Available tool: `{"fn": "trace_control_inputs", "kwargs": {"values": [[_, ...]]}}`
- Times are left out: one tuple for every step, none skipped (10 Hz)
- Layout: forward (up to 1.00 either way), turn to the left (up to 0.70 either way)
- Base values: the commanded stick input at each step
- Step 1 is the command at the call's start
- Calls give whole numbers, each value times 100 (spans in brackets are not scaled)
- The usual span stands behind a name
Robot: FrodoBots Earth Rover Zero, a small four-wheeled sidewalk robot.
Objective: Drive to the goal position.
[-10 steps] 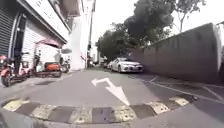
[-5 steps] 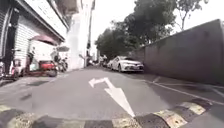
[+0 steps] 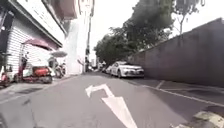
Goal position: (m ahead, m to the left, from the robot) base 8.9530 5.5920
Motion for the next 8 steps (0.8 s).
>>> {"fn": "trace_control_inputs", "kwargs": {"values": [[70, 0], [70, 0], [70, 0], [70, 0], [70, 0], [70, 0], [70, 0], [70, 0]]}}
